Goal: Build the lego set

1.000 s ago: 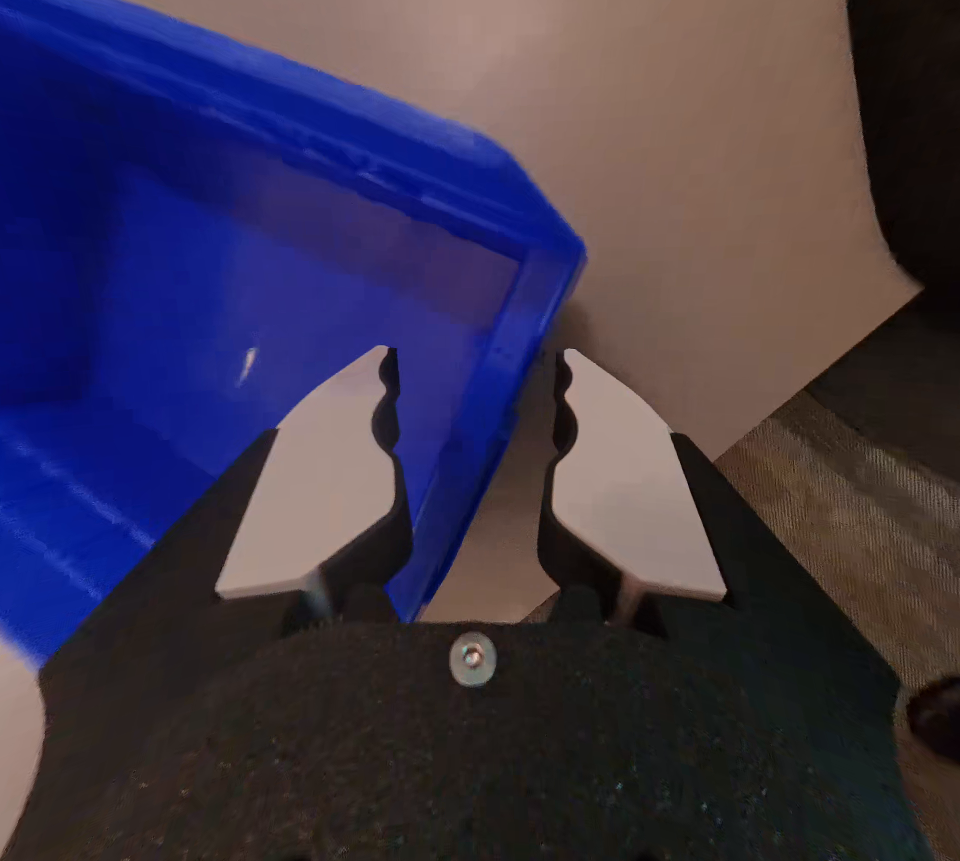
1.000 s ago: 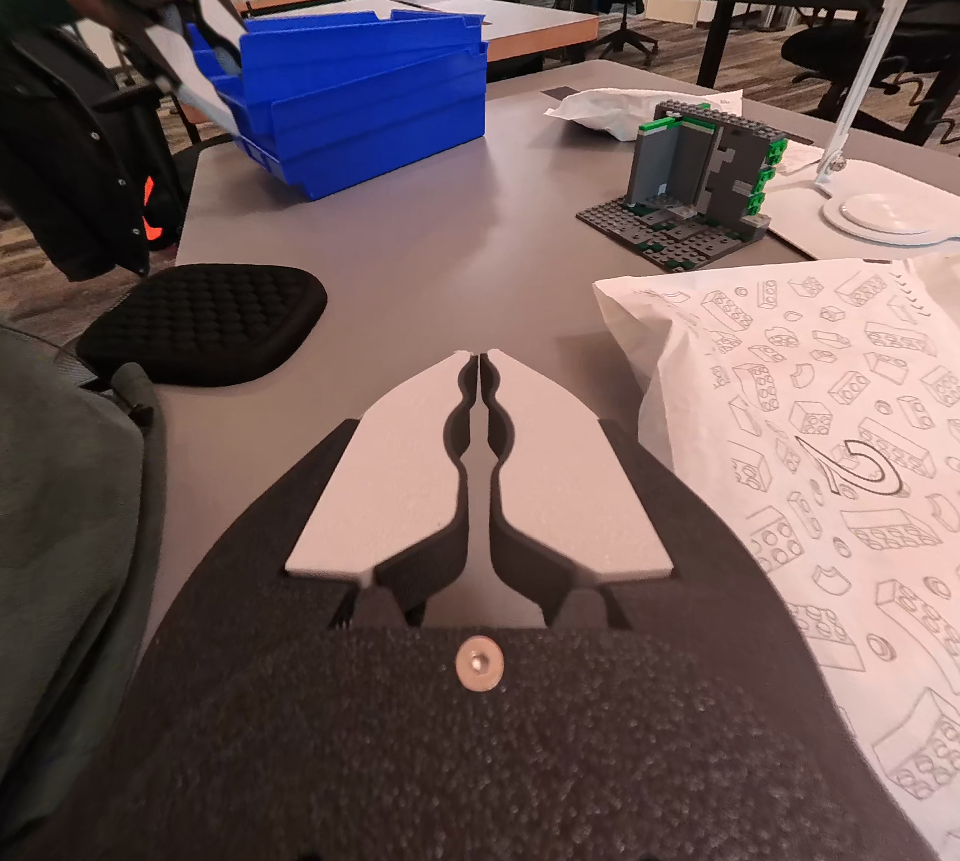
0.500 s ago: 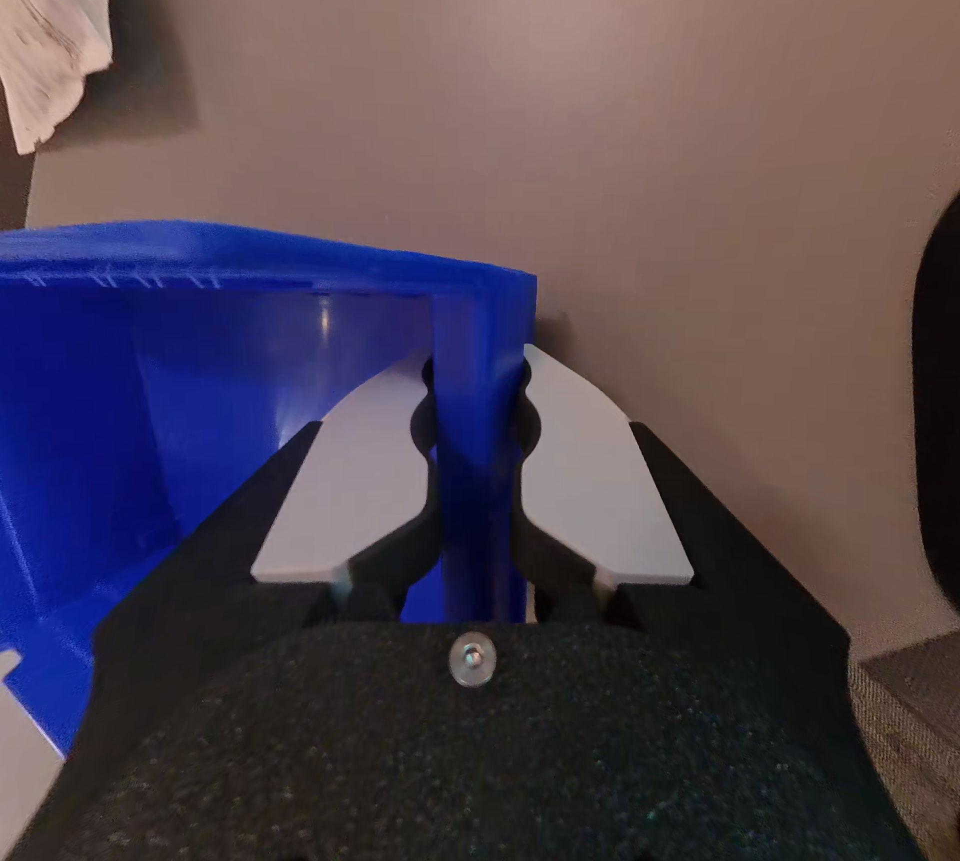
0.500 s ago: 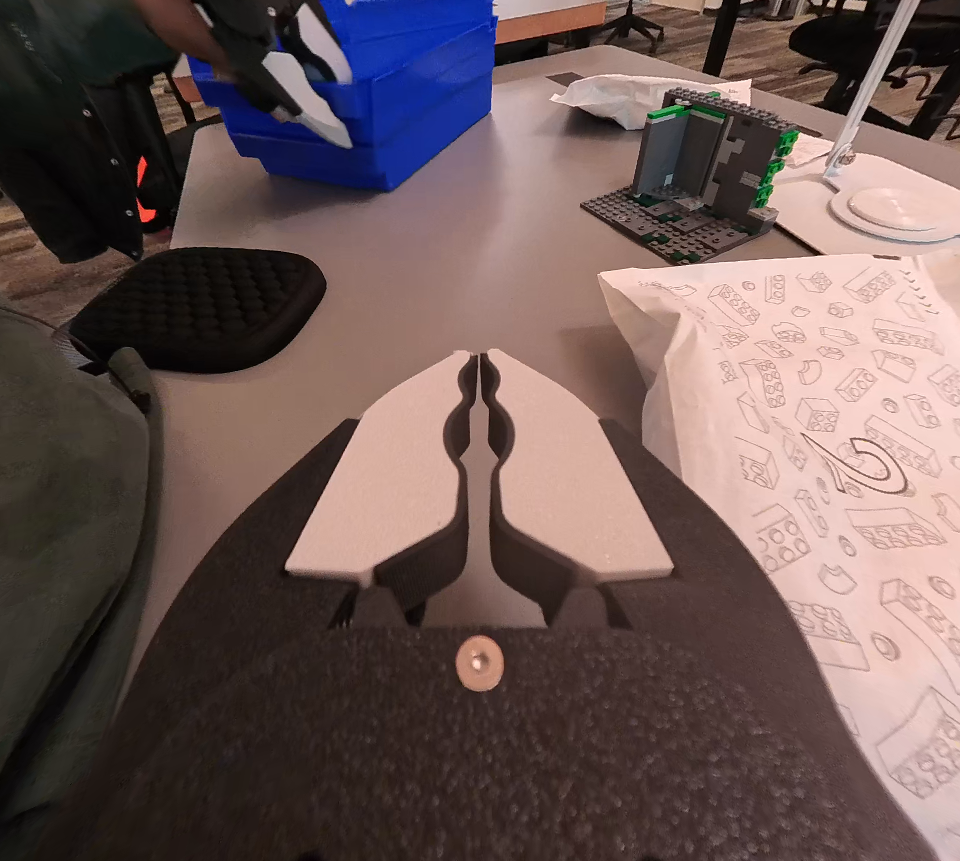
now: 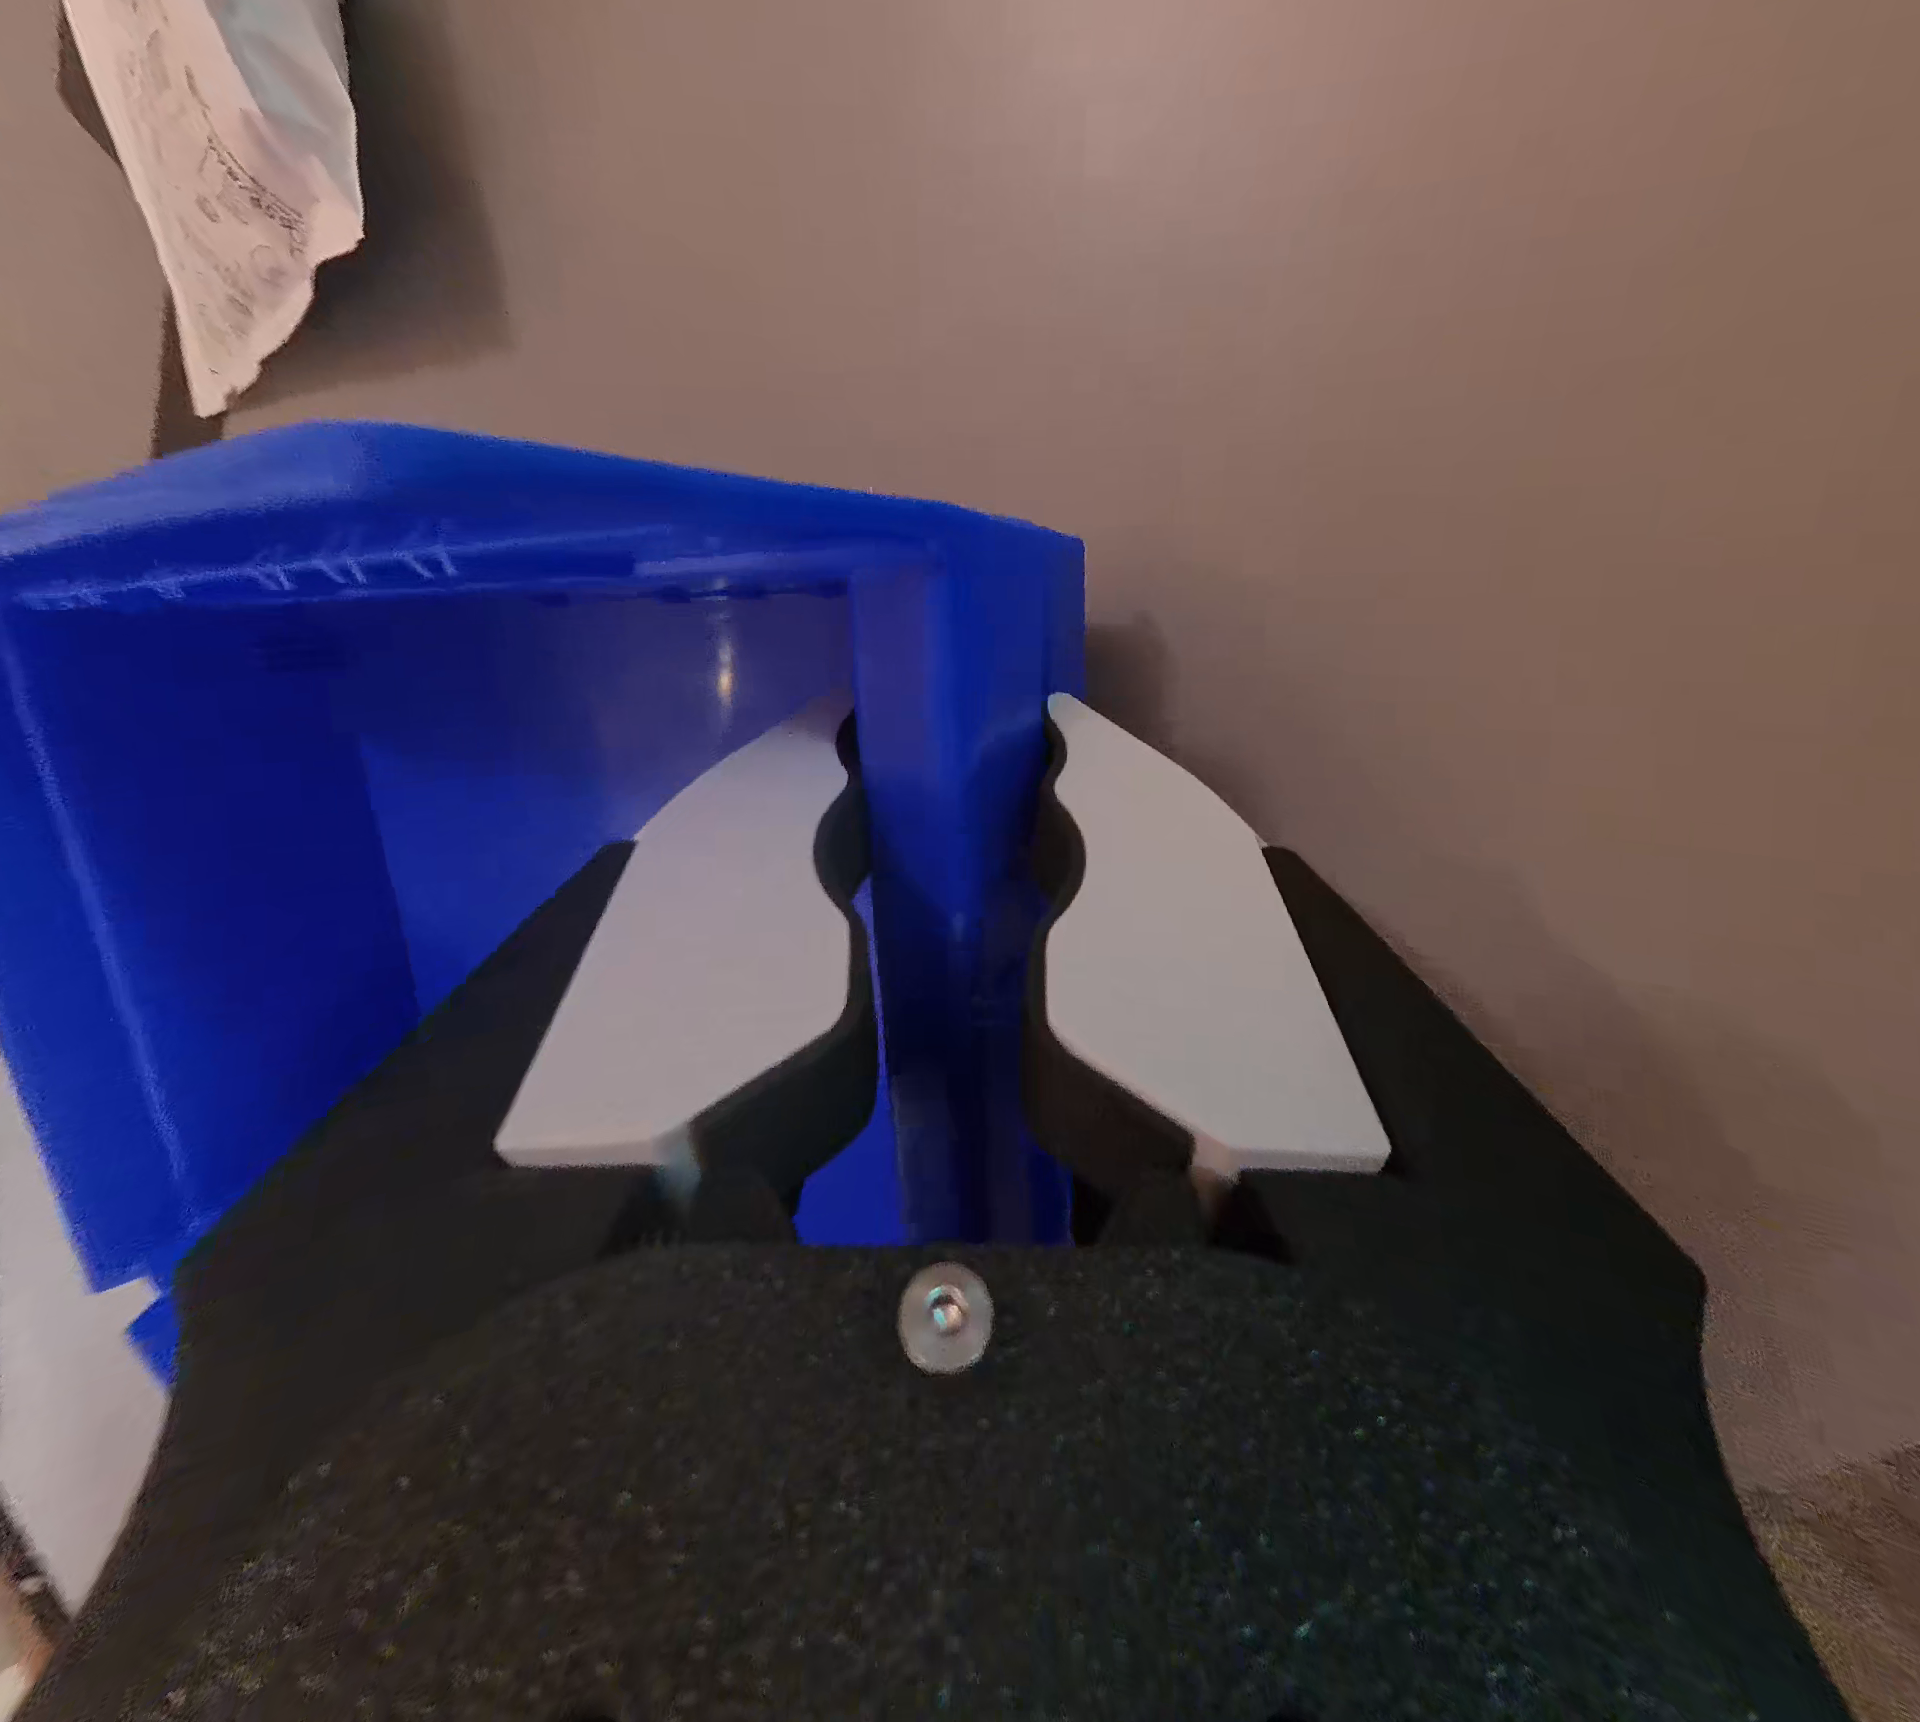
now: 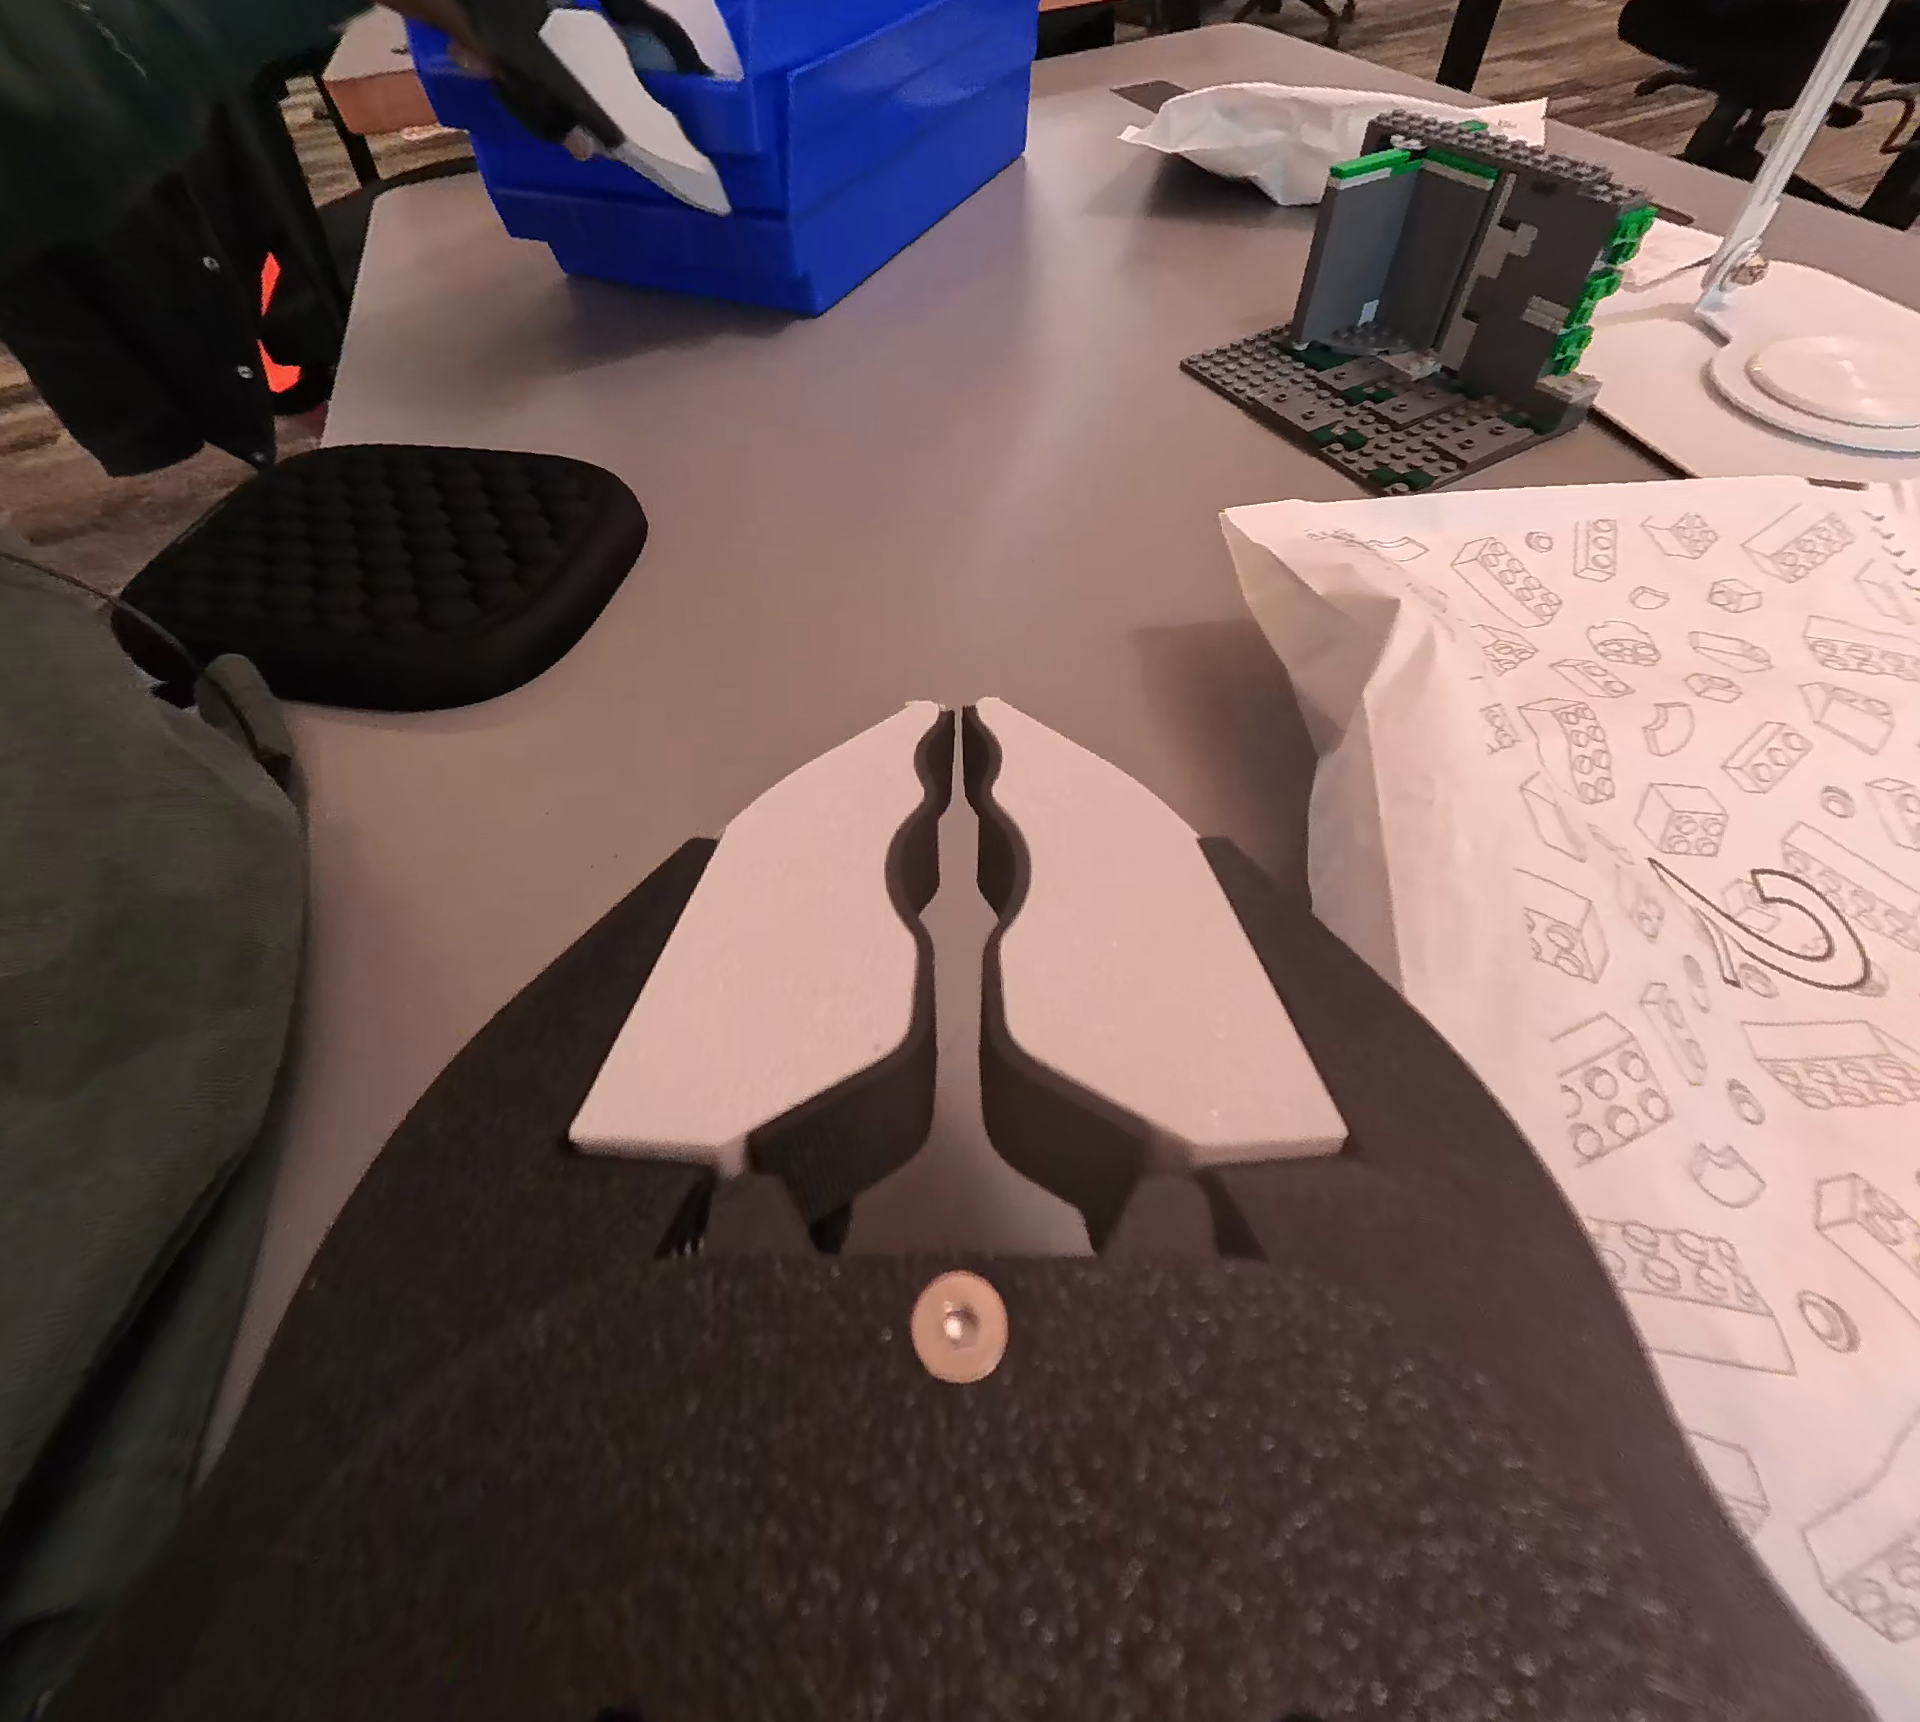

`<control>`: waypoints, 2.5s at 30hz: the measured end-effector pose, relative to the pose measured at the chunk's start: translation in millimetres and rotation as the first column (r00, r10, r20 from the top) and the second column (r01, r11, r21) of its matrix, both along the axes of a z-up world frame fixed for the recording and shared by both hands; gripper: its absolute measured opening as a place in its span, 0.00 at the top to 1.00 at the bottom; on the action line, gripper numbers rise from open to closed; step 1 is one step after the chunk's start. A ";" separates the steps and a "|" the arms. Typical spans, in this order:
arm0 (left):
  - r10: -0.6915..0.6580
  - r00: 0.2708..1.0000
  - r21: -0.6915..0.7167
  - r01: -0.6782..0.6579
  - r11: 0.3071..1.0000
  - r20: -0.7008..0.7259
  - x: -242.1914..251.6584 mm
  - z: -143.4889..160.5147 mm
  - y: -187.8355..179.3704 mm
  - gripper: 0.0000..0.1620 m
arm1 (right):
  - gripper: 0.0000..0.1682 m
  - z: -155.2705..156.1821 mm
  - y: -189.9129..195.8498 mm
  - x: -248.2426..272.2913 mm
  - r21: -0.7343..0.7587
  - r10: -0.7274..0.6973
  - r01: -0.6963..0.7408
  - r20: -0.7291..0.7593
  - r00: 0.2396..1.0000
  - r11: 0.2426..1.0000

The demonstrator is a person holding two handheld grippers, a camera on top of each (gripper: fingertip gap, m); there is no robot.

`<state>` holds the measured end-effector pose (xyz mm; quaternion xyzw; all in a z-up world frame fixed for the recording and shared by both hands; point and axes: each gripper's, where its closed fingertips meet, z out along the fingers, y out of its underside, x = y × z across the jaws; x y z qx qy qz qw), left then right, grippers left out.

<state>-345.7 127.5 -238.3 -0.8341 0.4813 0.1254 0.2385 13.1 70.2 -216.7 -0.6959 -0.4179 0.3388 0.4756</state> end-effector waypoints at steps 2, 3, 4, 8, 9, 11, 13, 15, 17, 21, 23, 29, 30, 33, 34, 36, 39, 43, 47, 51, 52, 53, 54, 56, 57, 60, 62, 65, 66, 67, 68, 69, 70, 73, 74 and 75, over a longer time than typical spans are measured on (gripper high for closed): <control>-0.016 1.000 0.040 0.016 0.999 0.007 -0.8 10.9 -6.5 0.79 | 0.99 -0.1 0.3 0.5 -0.004 -0.001 0.001 -0.005 1.000 1.000; -0.009 0.999 0.051 0.007 0.999 0.035 -0.5 17.2 -10.6 0.79 | 0.99 -0.5 1.0 0.6 -0.010 -0.002 0.002 -0.010 1.000 1.000; 0.003 0.998 0.058 -0.007 0.998 0.058 -1.9 23.1 -15.1 0.78 | 0.99 -1.0 1.6 0.3 -0.017 -0.001 0.001 -0.012 1.000 1.000; 0.050 0.997 0.078 -0.055 0.995 0.065 -20.0 36.5 -32.0 0.77 | 0.99 -3.8 1.0 -3.9 -0.025 0.015 -0.015 -0.003 1.000 1.000; 0.062 0.996 0.073 -0.067 0.995 0.067 -24.3 36.3 -36.0 0.77 | 0.99 -4.4 0.0 -5.0 -0.023 0.020 -0.020 0.002 1.000 1.000; 0.085 0.995 0.065 -0.088 0.994 0.045 -35.1 31.8 -41.2 0.77 | 0.99 -5.8 -1.6 -6.6 -0.020 0.028 -0.028 0.010 1.000 0.999; 0.102 0.994 0.045 -0.104 0.994 0.031 -41.9 23.2 -43.5 0.78 | 0.99 -6.5 -2.4 -7.5 -0.021 0.033 -0.033 0.014 0.999 0.999; 0.099 0.995 0.038 -0.100 0.994 0.029 -41.7 17.4 -43.5 0.81 | 0.99 -6.4 -2.7 -8.0 -0.020 0.035 -0.034 0.017 0.999 0.999; 0.103 0.994 0.041 -0.104 0.994 0.029 -42.0 17.4 -41.8 0.81 | 0.99 -6.0 -3.0 -8.1 -0.016 0.034 -0.034 0.018 0.999 0.999; 0.098 0.994 0.053 -0.100 0.994 0.040 -43.8 17.4 -37.0 0.81 | 0.99 -5.8 -2.9 -7.3 -0.017 0.032 -0.032 0.014 0.999 0.999; 0.100 0.993 0.056 -0.103 0.993 0.056 -47.4 17.5 -33.4 0.81 | 0.99 -5.8 -3.0 -7.3 -0.019 0.033 -0.033 0.012 0.999 0.999; 0.091 0.994 0.047 -0.094 0.994 0.064 -51.7 17.6 -31.3 0.81 | 0.99 -5.0 -3.9 -6.9 -0.017 0.037 -0.037 0.006 0.999 0.999; 0.093 0.994 0.050 -0.096 0.994 0.065 -51.5 18.0 -31.4 0.81 | 0.99 -4.9 -4.0 -6.8 -0.018 0.038 -0.038 0.005 0.999 0.999; 0.080 0.988 0.095 -0.093 0.991 0.133 -39.7 29.2 -31.4 0.77 | 0.99 -4.3 -4.7 -6.7 -0.016 0.041 -0.041 0.002 0.999 0.999; 0.071 0.983 0.122 -0.092 0.988 0.168 -32.8 36.9 -31.2 0.76 | 0.99 -4.1 -4.8 -6.8 -0.017 0.042 -0.042 -0.001 0.999 0.999; 0.037 0.964 0.185 -0.088 0.979 0.263 -12.0 55.3 -30.3 0.77 | 0.99 -3.6 -5.0 -7.0 -0.018 0.045 -0.045 -0.005 0.999 0.999; -0.043 0.902 0.257 -0.076 0.963 0.430 32.8 77.8 -29.2 0.82 | 0.99 -2.9 -5.3 -7.1 -0.018 0.047 -0.047 -0.011 0.999 0.999; -0.109 0.858 0.307 -0.059 0.950 0.502 85.2 80.0 -18.6 0.85 | 0.99 -0.3 -6.4 -6.6 -0.011 0.048 -0.048 -0.021 0.999 0.999; -0.132 0.827 0.292 -0.040 0.956 0.546 134.4 63.7 4.5 0.85 | 0.99 2.2 -8.9 -6.2 -0.006 0.052 -0.052 -0.033 0.998 0.999; -0.126 0.898 0.334 -0.024 0.942 0.421 154.4 65.7 48.5 0.85 | 0.99 3.1 -12.0 -7.7 -0.007 0.063 -0.064 -0.040 0.997 0.998; -0.116 0.914 0.321 -0.016 0.947 0.388 155.4 69.8 61.7 0.84 | 0.99 3.2 -13.1 -8.3 -0.006 0.068 -0.069 -0.041 0.997 0.998; -0.110 0.931 0.325 -0.009 0.946 0.348 153.7 76.2 78.2 0.84 | 0.99 3.4 -13.9 -8.8 -0.005 0.073 -0.073 -0.042 0.996 0.997; -0.106 0.952 0.326 0.007 0.945 0.287 148.7 81.2 96.5 0.84 | 0.99 3.7 -14.7 -9.0 -0.005 0.077 -0.077 -0.044 0.996 0.997; -0.074 0.985 0.264 0.031 0.964 0.154 131.3 81.7 134.7 0.81 | 0.99 4.2 -16.0 -9.1 -0.003 0.082 -0.082 -0.047 0.996 0.997; -0.060 0.993 0.237 0.034 0.971 0.104 121.2 81.0 155.3 0.81 | 0.99 4.3 -16.4 -8.7 -0.002 0.082 -0.082 -0.048 0.995 0.997; -0.013 1.000 0.103 0.013 0.995 -0.002 91.2 62.4 206.5 0.79 | 0.99 3.9 -15.3 -5.9 -0.001 0.074 -0.074 -0.049 0.996 0.997; -0.007 0.998 0.041 0.009 0.999 -0.058 74.2 42.9 233.1 0.79 | 0.99 4.3 -12.7 -3.0 -0.003 0.061 -0.061 -0.053 0.997 0.998; 0.010 0.993 -0.057 -0.017 0.998 -0.116 49.7 8.8 256.4 0.78 | 0.99 5.8 -8.9 1.3 -0.009 0.040 -0.041 -0.066 0.997 0.999; 0.005 0.991 -0.077 -0.016 0.997 -0.135 42.0 -0.7 260.9 0.78 | 0.99 5.9 -7.9 2.7 -0.010 0.034 -0.035 -0.068 0.997 0.999; -0.005 0.986 -0.088 -0.010 0.996 -0.167 33.2 -8.6 264.6 0.80 | 0.99 5.8 -6.9 4.1 -0.011 0.027 -0.028 -0.070 0.997 1.000; -0.030 0.978 -0.085 0.012 0.996 -0.208 24.6 -14.0 268.3 0.88 | 0.99 5.5 -5.7 5.5 -0.013 0.021 -0.022 -0.072 0.997 1.000; -0.067 0.964 -0.075 0.049 0.996 -0.256 16.7 -16.7 272.1 0.95 | 0.99 5.3 -4.4 6.7 -0.018 0.015 -0.017 -0.076 0.997 1.000; -0.099 0.951 -0.079 0.079 0.994 -0.294 10.5 -18.3 274.0 0.96 | 0.99 5.1 -3.3 7.5 -0.024 0.011 -0.013 -0.080 0.997 1.000; -0.170 0.909 -0.080 0.151 0.985 -0.380 -10.0 -16.0 283.6 0.98 | 0.99 4.7 -0.6 8.3 -0.039 0.008 -0.012 -0.090 0.996 0.999; -0.194 0.894 -0.077 0.178 0.981 -0.404 -17.5 -14.1 287.6 0.99 | 0.99 4.0 -0.3 8.0 -0.044 0.009 -0.013 -0.091 0.996 0.999; -0.224 0.875 -0.073 0.213 0.974 -0.429 -24.4 -12.0 291.8 0.99 | 0.99 3.2 -0.3 7.6 -0.047 0.010 -0.014 -0.090 0.996 0.999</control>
